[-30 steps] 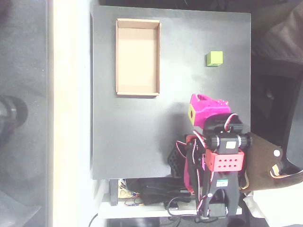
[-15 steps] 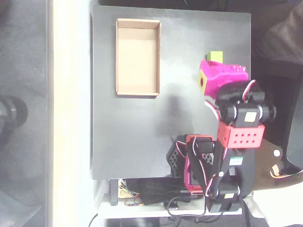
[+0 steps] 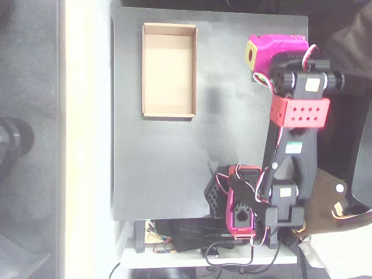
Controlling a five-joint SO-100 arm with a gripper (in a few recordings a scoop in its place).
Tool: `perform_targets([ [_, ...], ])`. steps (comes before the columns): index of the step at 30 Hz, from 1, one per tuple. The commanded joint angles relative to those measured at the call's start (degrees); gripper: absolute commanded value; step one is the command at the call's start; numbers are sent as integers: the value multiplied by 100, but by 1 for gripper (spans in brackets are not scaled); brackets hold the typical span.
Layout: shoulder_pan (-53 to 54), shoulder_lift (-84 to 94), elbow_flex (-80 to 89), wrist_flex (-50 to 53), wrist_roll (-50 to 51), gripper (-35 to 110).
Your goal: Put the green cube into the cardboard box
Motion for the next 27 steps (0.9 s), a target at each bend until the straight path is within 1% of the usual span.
perform_targets([
  [1, 0, -255, -352, 44, 677, 4],
  [11, 993, -1169, -378, -18, 624, 4],
  [17, 1195, -1477, -378, -18, 615, 5],
  [19, 1195, -1503, -378, -18, 606, 8],
  [27, 1143, -1670, -325, -18, 615, 32],
])
